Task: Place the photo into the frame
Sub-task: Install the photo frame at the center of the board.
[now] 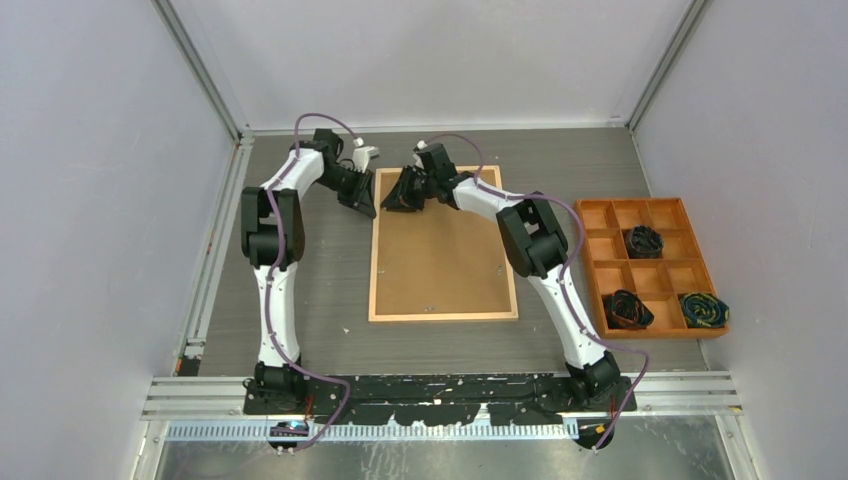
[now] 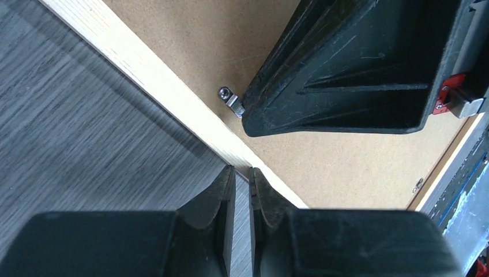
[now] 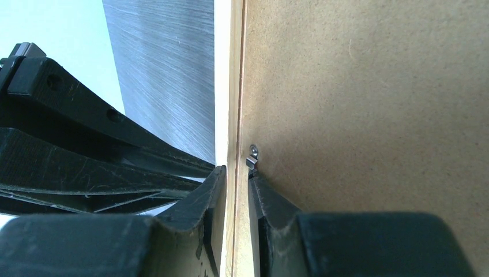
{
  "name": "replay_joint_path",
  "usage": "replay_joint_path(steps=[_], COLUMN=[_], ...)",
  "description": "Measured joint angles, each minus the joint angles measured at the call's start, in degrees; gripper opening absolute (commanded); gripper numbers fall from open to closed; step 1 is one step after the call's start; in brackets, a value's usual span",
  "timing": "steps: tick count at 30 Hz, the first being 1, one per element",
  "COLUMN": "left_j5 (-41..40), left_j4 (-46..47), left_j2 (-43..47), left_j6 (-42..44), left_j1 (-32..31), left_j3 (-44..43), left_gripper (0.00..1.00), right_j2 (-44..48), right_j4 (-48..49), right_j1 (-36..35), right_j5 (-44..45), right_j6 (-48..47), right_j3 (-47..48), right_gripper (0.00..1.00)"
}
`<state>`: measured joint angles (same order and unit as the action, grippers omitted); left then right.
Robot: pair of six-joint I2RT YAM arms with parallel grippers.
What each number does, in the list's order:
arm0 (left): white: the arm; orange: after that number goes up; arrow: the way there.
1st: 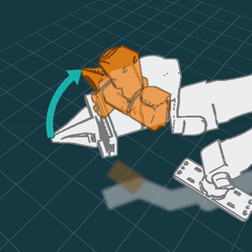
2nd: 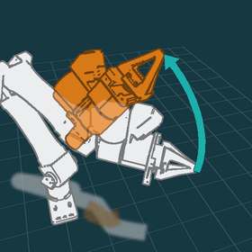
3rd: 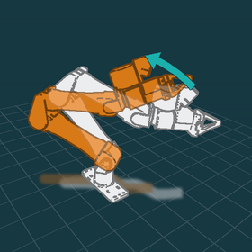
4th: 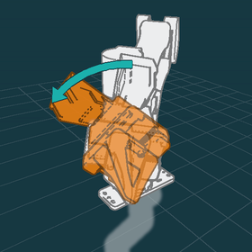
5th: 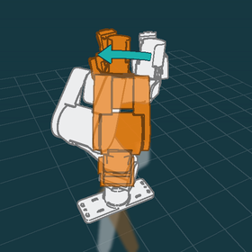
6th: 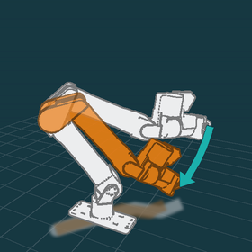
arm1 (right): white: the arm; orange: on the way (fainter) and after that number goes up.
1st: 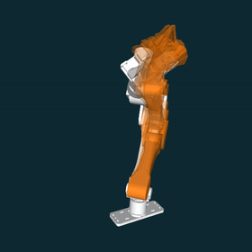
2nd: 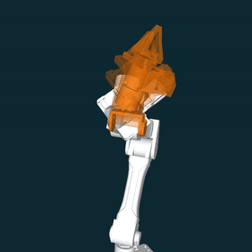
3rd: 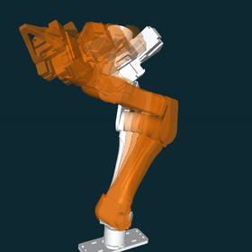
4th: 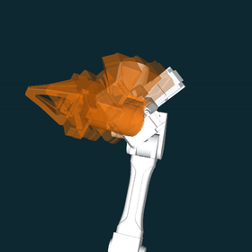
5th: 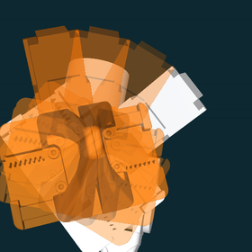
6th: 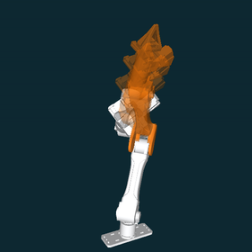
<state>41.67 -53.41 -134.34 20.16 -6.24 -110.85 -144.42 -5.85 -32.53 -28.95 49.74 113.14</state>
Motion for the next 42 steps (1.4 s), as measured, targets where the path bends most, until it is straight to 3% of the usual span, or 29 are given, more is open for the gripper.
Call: replay_joint_path(steps=[24, 34, 42], left_j5=[-0.92, -1.66, -1.77], left_j4=[1.22, 1.42, 1.42], left_j2=[1.46, 2.14, 2.16], left_j6=[2.43, 3.06, 3.06], left_j1=[-0.02, -0.04, -0.09], left_j3=[1.77, 2.45, 2.45], left_gripper=[0.12, 0.12, 0.12], right_j2=[-1.75, -1.44, -1.44], right_j4=[0.70, 5.40, 3.69], right_j1=[0.28, 1.22, 1.11], right_j5=[-1.14, -0.33, 0.46], right_j6=[4.28, 4.15, 2.29], right_j3=[1.46, -0.66, 0.57], right_gripper=[0.17, 0.19, 0.21])
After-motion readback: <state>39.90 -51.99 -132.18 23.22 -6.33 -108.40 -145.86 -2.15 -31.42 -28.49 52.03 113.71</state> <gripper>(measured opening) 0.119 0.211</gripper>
